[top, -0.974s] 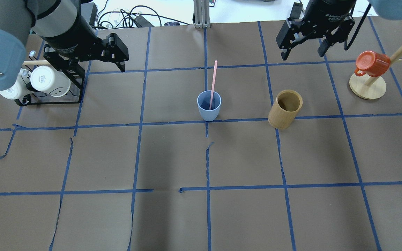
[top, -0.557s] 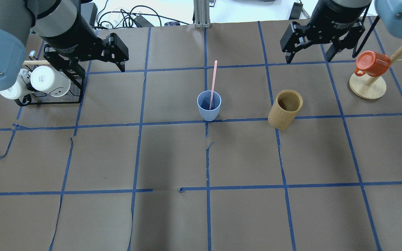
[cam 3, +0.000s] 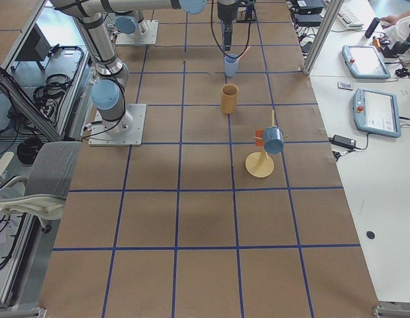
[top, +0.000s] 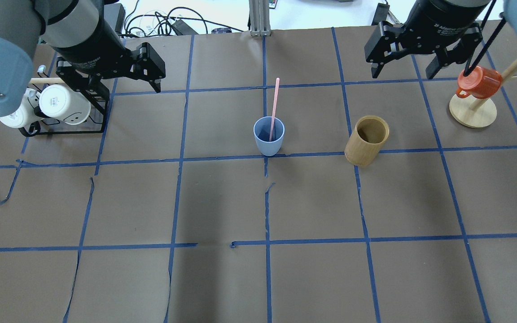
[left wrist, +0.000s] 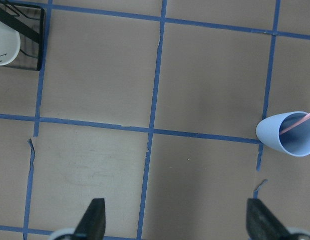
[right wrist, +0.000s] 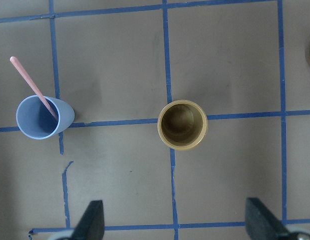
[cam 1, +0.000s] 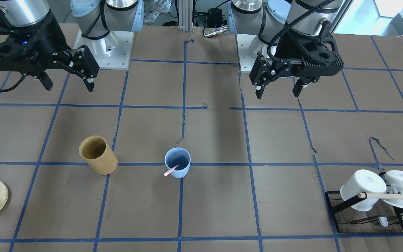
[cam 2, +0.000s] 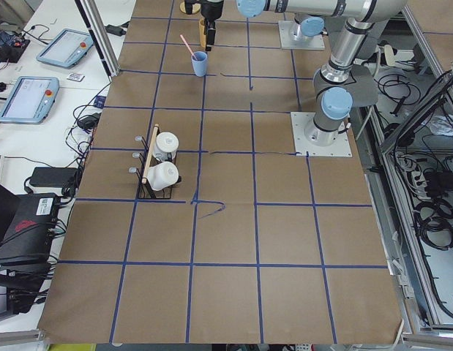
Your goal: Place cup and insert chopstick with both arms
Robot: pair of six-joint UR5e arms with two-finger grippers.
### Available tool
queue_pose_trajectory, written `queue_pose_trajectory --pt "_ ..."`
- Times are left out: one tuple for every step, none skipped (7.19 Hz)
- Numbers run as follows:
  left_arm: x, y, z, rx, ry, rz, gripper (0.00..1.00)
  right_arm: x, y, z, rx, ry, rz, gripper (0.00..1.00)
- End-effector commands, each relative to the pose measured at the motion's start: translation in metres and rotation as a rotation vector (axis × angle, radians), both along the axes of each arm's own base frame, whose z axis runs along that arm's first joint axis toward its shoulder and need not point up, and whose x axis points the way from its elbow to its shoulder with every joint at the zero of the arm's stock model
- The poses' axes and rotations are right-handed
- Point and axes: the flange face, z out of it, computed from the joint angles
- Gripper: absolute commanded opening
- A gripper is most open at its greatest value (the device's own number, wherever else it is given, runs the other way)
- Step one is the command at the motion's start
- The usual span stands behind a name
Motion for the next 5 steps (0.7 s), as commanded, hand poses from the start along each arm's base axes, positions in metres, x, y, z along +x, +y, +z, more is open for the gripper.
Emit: queue_pose_trajectory --pt "0.000 0.000 0.000 0.000 0.000 0.000 1.00 0.007 0.005 0.001 0.003 0.002 0.015 1.00" --pt "0.000 0.000 0.000 0.000 0.000 0.000 1.00 0.007 0.005 -0.005 0.016 0.002 0.015 1.00" --pt "0.000 0.000 0.000 0.000 0.000 0.000 1.00 0.007 0.006 -0.010 0.025 0.002 0.015 1.00" --pt "0.000 0.000 0.000 0.000 0.000 0.000 1.00 0.007 0.004 -0.013 0.028 0.000 0.015 1.00" --pt "0.000 0.000 0.000 0.000 0.000 0.000 1.00 0.007 0.004 -0.011 0.025 0.001 0.016 1.00"
